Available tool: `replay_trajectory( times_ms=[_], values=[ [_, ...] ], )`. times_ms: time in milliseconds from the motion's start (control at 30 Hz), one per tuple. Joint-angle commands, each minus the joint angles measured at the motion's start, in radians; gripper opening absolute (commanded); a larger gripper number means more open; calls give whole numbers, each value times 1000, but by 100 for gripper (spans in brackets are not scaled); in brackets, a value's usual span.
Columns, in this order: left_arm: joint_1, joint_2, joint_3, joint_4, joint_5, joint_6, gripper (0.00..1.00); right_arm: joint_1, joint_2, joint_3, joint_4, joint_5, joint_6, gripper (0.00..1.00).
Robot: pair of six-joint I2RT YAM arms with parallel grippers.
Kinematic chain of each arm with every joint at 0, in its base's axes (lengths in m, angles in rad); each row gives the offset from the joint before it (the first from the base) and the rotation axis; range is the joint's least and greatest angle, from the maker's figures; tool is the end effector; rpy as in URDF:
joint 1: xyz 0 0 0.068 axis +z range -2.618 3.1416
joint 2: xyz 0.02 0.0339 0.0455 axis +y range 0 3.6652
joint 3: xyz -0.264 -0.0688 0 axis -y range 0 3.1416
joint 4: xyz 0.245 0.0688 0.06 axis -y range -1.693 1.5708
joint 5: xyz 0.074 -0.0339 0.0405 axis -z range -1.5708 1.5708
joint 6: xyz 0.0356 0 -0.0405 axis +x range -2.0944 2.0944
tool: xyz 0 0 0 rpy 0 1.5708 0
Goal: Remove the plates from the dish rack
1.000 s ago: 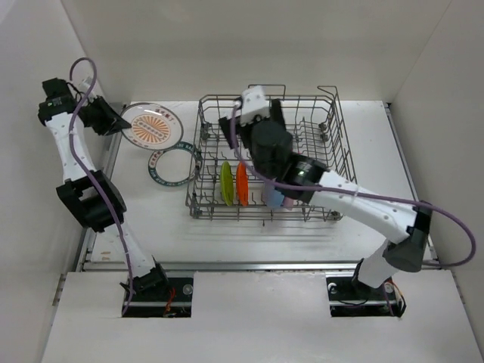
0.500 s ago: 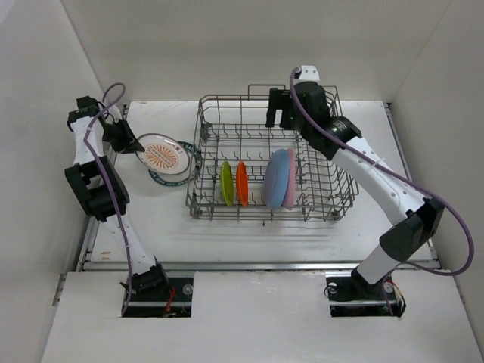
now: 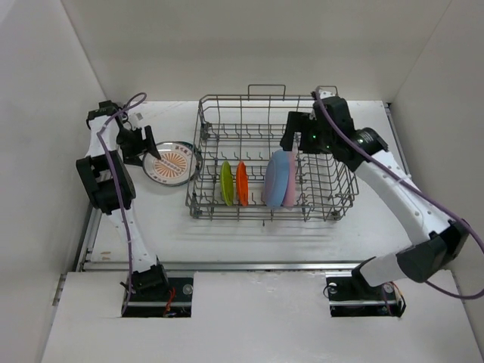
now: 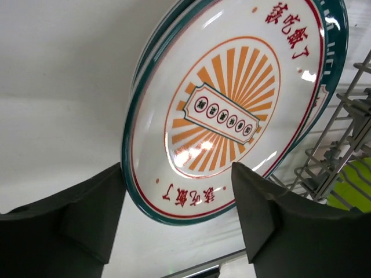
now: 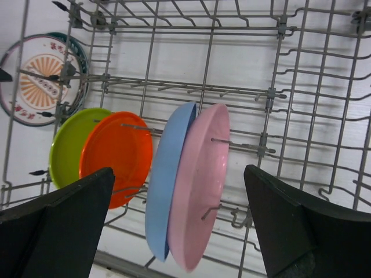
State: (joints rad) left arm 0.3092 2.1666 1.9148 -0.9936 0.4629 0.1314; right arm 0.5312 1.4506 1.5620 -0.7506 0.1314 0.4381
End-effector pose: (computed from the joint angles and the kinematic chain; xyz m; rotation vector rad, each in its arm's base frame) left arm 0.4375 0.1231 0.2288 -0.1347 2.6787 -0.5202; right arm 0.2721 0.1545 0.3973 -0.0301 2.2317 0.3926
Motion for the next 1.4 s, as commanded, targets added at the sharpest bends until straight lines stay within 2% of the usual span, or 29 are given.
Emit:
replay_trajectory(
  times_ms=[0, 100, 233, 300, 367, 533, 667, 700, 733, 933, 1267, 1367],
  values=[
    [-13, -25, 38, -51, -38, 39, 70, -22, -84, 3, -67, -49, 17, 99],
    [-24, -56, 38, -60, -87, 51, 74, -33, -125, -17, -114, -58, 17, 99],
    [-67, -97, 27, -60, -203, 83, 87, -43, -180, -80, -133, -127, 17, 97],
    [-96, -110, 27, -60, -262, 92, 88, -53, -209, -105, -142, -151, 17, 96],
    [-105, -122, 41, -82, -326, 93, 88, -53, -225, -138, -153, -173, 17, 89],
    [-117, -194, 73, -103, -351, 53, 90, -53, -291, -203, -174, -207, 17, 72],
    [-117, -258, 84, -116, -360, 30, 90, -53, -332, -276, -136, -216, 17, 50],
    [-127, -269, 84, -129, -360, 30, 90, -53, -341, -307, -113, -226, 17, 41],
    [-127, -289, 84, -145, -351, 30, 90, -53, -341, -319, -101, -237, 17, 39],
    [-127, -312, 147, -220, -360, 20, 90, -53, -306, -373, -49, -370, -8, 39],
    [-127, -398, 115, -240, -351, 11, 90, -53, -279, -404, 5, -441, -21, 41],
    [-127, -422, 102, -251, -342, 22, 90, -53, -266, -363, -58, -429, -33, 41]
  ],
)
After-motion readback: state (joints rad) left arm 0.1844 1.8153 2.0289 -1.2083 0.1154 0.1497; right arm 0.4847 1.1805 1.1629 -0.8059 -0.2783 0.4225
